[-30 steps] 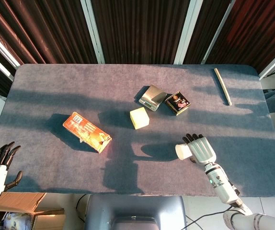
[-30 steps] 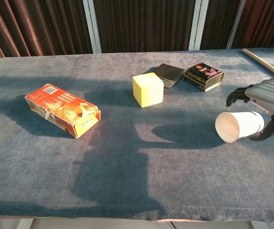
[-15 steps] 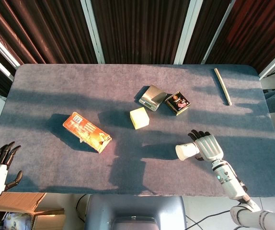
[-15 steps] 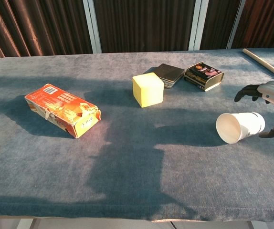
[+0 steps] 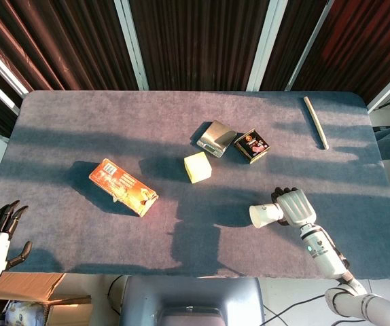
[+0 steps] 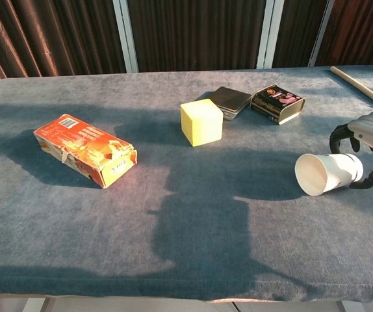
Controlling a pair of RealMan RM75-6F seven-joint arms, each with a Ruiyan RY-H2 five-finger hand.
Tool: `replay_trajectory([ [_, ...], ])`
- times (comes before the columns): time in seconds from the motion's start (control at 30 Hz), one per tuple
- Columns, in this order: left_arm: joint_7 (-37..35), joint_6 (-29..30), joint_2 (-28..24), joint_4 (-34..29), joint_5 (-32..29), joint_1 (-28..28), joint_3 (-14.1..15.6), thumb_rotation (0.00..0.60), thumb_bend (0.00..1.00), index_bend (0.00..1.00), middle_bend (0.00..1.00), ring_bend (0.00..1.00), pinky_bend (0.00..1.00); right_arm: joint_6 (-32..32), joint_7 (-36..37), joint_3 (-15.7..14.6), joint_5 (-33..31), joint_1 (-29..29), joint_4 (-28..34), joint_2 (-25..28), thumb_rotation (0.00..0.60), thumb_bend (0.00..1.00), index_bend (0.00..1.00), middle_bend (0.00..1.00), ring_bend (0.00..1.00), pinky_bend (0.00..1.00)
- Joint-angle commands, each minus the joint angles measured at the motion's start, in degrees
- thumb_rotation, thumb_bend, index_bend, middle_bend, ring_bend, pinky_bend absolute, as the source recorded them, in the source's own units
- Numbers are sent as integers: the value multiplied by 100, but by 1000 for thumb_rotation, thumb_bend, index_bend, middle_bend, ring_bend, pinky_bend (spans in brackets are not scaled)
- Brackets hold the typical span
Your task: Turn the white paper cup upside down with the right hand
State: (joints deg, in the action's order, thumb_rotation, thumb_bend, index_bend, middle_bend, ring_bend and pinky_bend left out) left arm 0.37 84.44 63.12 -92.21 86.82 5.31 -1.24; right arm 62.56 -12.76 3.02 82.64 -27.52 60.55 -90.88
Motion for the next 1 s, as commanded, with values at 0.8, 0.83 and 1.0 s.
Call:
replay_trajectory([
  [0.8,-104,18,-52,-40,25,-22,18,600,373,123,36,6,268,1744,-4847,-294,1898,-159,-1195,-215,600,348,691,485,485,616],
  [0.83,-103,18,-51,-41,25,-22,18,600,373,122,36,6,268,1691,-4968,-288,1902,-183,-1199,-224,600,348,688,485,480,611],
  [1.0,-88,3,-54,-46,31,-18,26,600,373,122,36,7,268,1292,-5512,-297,1887,-306,-1151,-259,600,349,658,485,433,564],
])
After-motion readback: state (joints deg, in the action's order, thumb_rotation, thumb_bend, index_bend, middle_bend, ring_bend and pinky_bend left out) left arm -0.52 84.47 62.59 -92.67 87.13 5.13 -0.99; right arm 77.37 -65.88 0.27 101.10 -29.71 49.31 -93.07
